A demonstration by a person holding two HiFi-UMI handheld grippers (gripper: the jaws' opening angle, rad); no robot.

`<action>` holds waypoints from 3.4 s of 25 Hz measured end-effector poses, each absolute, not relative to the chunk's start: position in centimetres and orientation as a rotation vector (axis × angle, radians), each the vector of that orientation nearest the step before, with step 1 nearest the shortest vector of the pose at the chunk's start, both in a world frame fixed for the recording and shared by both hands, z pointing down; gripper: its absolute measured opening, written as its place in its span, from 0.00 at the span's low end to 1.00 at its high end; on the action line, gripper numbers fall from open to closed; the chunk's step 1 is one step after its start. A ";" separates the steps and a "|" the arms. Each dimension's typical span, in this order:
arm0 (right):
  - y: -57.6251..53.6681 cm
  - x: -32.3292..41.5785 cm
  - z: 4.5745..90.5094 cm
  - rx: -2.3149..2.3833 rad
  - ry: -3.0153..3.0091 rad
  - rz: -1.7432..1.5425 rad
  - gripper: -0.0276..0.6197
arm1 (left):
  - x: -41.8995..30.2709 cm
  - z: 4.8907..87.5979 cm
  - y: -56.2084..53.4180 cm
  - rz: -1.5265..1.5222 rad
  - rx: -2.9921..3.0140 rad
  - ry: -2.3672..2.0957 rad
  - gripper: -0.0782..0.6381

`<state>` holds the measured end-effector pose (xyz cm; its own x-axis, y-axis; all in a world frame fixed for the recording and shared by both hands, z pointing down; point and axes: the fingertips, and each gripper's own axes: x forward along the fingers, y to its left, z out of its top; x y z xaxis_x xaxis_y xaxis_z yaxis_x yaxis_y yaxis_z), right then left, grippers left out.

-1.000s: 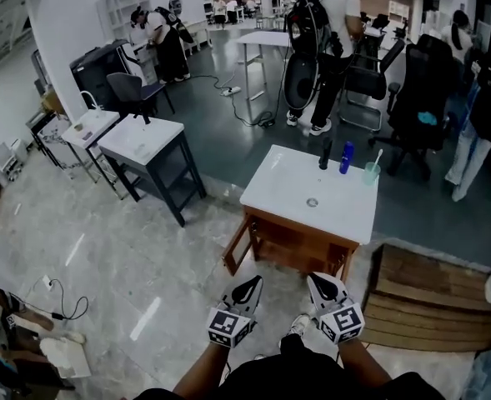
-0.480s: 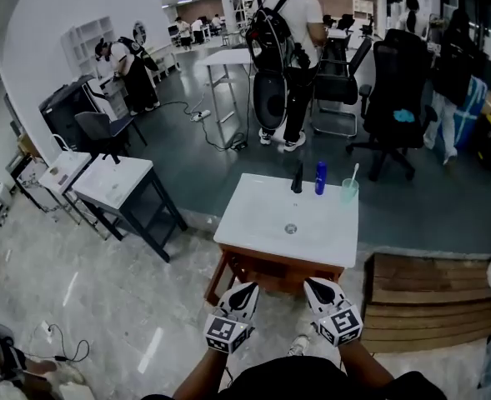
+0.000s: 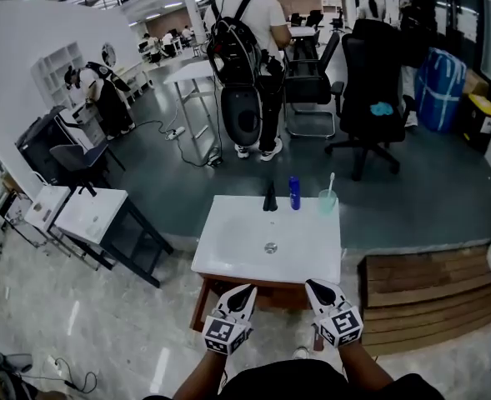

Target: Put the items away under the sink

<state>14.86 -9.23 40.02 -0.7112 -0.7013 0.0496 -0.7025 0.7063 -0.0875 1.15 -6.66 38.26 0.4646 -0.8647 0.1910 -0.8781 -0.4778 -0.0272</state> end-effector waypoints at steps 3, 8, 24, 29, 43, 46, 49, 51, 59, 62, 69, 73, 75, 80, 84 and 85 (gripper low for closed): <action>-10.3 15.9 40.9 1.221 -2.866 0.190 0.07 | 1.8 38.4 -8.3 0.273 2.623 -1.552 0.14; -11.5 16.5 41.3 1.260 -2.839 0.220 0.07 | 3.0 38.9 -10.4 0.273 2.646 -1.495 0.14; -15.1 10.4 40.5 1.581 -2.647 0.216 0.07 | -2.9 39.5 -16.5 0.231 2.809 -1.177 0.14; -15.9 8.2 40.9 1.682 -2.525 0.195 0.07 | -5.7 40.3 -17.7 0.232 2.843 -1.069 0.14; -20.4 9.4 41.8 1.724 -2.411 0.189 0.07 | -6.6 40.7 -20.9 0.193 2.794 -1.104 0.14; -21.7 10.8 42.4 1.733 -2.393 0.198 0.07 | -5.9 41.1 -21.8 0.200 2.777 -1.123 0.14; -23.1 12.2 43.4 1.752 -2.369 0.211 0.07 | -5.4 41.9 -22.6 0.223 2.762 -1.131 0.14; -24.5 13.0 44.0 1.763 -2.353 0.211 0.07 | -5.1 42.2 -23.5 0.234 2.760 -1.138 0.14; -30.6 16.2 47.4 1.763 -2.289 0.224 0.08 | -3.9 44.2 -27.2 0.270 2.733 -1.161 0.14; -33.0 16.7 48.4 1.792 -2.252 0.235 0.12 | -4.4 44.9 -28.4 0.279 2.724 -1.168 0.14; -38.0 21.3 51.8 1.839 -2.164 0.332 0.35 | -2.4 46.0 -29.5 0.315 2.709 -1.166 0.14; -41.2 22.2 54.4 1.835 -2.158 0.429 0.51 | -2.5 46.5 -29.5 0.327 2.693 -1.181 0.14; -42.6 22.4 55.5 1.824 -2.150 0.450 0.56 | -2.8 46.9 -29.3 0.347 2.680 -1.188 0.14; -46.2 22.7 57.2 1.798 -2.134 0.464 0.62 | -3.6 47.2 -29.2 0.365 2.657 -1.221 0.14; -48.5 22.7 57.7 1.796 -2.129 0.469 0.66 | -4.4 47.9 -28.7 0.401 2.632 -1.240 0.14; -48.8 22.7 57.9 1.795 -2.126 0.469 0.66 | -4.6 48.1 -28.5 0.406 2.625 -1.244 0.14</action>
<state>22.72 -48.80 57.85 -0.1602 -0.8820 0.4431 -0.9866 0.1570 -0.0441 -4.63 -28.50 48.09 0.6063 -0.7221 0.3331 -0.7795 -0.6226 0.0688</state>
